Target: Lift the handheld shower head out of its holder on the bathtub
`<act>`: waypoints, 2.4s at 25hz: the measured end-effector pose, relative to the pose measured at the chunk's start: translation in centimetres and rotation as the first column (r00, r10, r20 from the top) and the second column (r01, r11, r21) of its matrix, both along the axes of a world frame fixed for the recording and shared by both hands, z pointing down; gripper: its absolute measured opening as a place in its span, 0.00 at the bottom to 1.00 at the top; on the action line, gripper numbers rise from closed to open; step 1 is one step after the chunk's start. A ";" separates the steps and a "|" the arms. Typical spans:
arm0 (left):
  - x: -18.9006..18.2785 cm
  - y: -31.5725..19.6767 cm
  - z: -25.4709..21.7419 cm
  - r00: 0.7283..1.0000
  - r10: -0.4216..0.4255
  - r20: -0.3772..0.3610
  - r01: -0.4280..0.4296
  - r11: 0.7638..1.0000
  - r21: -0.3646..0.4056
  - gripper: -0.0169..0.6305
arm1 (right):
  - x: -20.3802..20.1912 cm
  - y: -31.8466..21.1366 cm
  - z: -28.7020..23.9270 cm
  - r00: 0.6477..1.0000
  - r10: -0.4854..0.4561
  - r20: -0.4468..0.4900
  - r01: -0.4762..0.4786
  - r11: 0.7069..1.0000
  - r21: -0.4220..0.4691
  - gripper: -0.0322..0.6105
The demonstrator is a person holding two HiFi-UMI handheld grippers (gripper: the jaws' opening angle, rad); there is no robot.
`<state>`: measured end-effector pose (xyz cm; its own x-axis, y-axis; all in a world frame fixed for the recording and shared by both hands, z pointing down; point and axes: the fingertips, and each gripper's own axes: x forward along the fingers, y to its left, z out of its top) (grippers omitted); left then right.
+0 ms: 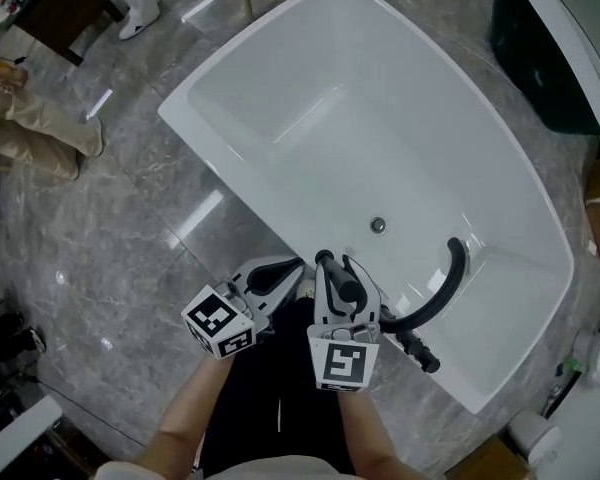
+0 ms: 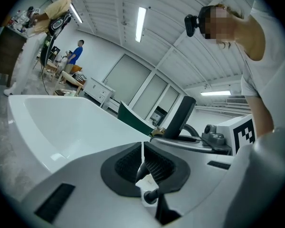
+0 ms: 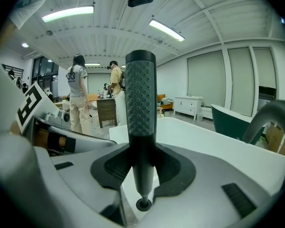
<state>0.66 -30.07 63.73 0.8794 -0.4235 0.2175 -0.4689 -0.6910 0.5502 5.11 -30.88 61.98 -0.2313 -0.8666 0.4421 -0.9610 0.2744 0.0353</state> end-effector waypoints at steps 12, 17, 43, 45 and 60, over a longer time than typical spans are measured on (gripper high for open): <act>0.4 -0.2 -7.4 1.000 0.029 -0.003 -0.029 0.997 0.067 0.06 | 0.3 -0.7 -8.4 1.000 0.002 0.001 -0.002 0.997 0.076 0.26; 0.6 0.4 -9.5 0.999 0.039 -0.001 -0.039 0.996 0.083 0.06 | 0.2 -0.7 -11.1 1.000 -0.019 0.016 0.017 0.995 0.099 0.26; 1.3 0.3 -19.5 0.998 0.053 0.021 -0.057 0.962 0.267 0.06 | 1.5 -0.2 -22.4 0.995 -0.091 0.033 0.081 0.970 0.229 0.26; 1.2 0.1 -20.3 0.998 0.062 0.018 -0.065 0.960 0.274 0.06 | 1.4 -0.5 -23.4 0.993 -0.109 0.036 0.097 0.966 0.239 0.26; -5.2 -1.1 -24.3 0.999 -0.048 -0.026 0.054 0.954 0.294 0.06 | -6.5 -1.9 -28.8 0.935 -0.349 0.064 0.317 0.903 0.290 0.26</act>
<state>-4.52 -31.21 39.47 0.8577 -0.5106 0.0604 -0.4993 -0.7991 0.3347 -1.42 -32.79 33.16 -0.5611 -0.8128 0.1563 -0.8171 0.5741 0.0522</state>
